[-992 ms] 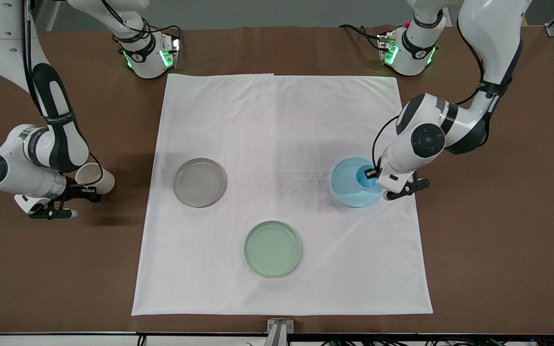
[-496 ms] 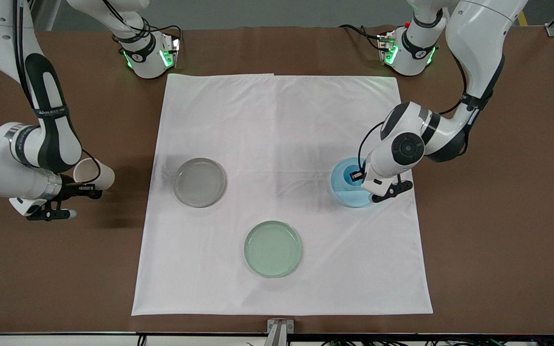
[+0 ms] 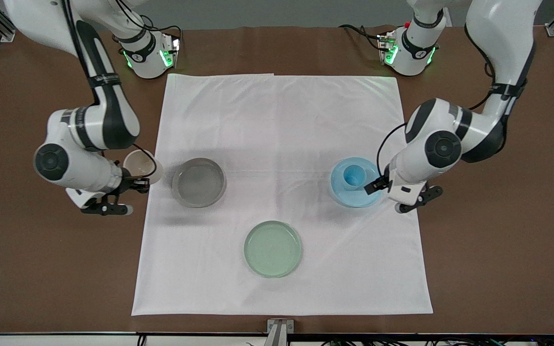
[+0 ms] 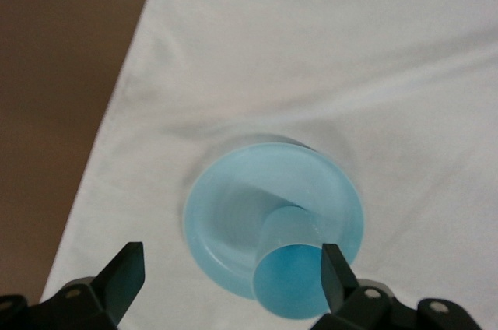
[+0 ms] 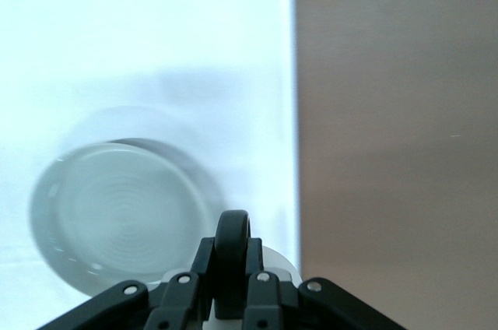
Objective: Place blue cup in blue plate and white mug in gray plate
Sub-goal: 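Carry the mug onto the gray plate while the left gripper releases and withdraws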
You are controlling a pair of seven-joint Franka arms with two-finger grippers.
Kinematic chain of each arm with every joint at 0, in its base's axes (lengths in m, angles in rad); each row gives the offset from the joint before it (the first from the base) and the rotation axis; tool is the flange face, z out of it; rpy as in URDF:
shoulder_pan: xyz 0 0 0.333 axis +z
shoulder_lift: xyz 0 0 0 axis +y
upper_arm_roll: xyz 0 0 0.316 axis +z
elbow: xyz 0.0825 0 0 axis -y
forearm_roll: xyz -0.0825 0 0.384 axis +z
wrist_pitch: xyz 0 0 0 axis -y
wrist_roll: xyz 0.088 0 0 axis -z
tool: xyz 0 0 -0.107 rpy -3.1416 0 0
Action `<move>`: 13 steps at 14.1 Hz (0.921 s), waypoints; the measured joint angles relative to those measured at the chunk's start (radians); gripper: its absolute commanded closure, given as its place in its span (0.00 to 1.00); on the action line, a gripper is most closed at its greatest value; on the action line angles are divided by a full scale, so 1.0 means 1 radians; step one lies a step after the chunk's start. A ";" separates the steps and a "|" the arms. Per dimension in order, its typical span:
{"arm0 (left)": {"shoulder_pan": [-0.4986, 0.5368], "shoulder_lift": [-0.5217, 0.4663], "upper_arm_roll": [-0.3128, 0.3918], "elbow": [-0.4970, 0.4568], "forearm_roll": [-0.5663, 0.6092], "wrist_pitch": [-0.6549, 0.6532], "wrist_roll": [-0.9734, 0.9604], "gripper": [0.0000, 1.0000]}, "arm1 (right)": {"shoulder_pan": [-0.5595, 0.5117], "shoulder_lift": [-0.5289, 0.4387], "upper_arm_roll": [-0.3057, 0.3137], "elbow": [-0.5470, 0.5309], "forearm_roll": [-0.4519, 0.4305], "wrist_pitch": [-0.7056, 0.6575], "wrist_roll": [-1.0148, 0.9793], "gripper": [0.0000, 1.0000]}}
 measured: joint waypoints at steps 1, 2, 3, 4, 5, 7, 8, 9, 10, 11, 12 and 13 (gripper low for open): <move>0.021 -0.011 0.000 0.059 0.000 -0.084 0.043 0.00 | 0.040 0.006 0.000 -0.001 0.000 0.028 0.033 0.95; 0.044 -0.019 0.001 0.112 0.000 -0.149 0.100 0.00 | 0.067 0.015 0.000 -0.003 0.003 0.054 0.049 0.95; 0.069 -0.024 0.001 0.157 0.000 -0.192 0.161 0.00 | 0.084 0.028 -0.001 -0.005 0.015 0.085 0.053 0.95; 0.095 -0.028 0.000 0.197 0.000 -0.223 0.221 0.00 | 0.094 0.045 -0.001 -0.006 0.032 0.113 0.053 0.95; 0.120 -0.032 0.001 0.230 0.000 -0.248 0.272 0.00 | 0.099 0.065 -0.001 -0.005 0.046 0.139 0.053 0.95; 0.155 -0.050 0.001 0.271 0.000 -0.277 0.344 0.00 | 0.101 0.107 -0.001 0.008 0.070 0.168 0.053 0.95; 0.165 -0.064 0.001 0.285 0.000 -0.297 0.374 0.00 | 0.104 0.128 -0.001 0.022 0.087 0.172 0.053 0.95; 0.172 -0.081 0.001 0.292 0.000 -0.318 0.393 0.00 | 0.111 0.148 -0.001 0.036 0.097 0.173 0.053 0.95; 0.178 -0.101 0.001 0.297 0.000 -0.337 0.406 0.00 | 0.119 0.164 -0.001 0.047 0.103 0.173 0.054 0.95; 0.183 -0.125 0.001 0.301 0.000 -0.354 0.422 0.00 | 0.128 0.176 -0.001 0.054 0.105 0.173 0.056 0.94; 0.187 -0.156 0.001 0.305 0.000 -0.374 0.453 0.00 | 0.135 0.184 -0.001 0.057 0.105 0.173 0.060 0.93; 0.194 -0.191 0.001 0.307 0.000 -0.396 0.489 0.00 | 0.138 0.189 -0.001 0.059 0.105 0.174 0.062 0.92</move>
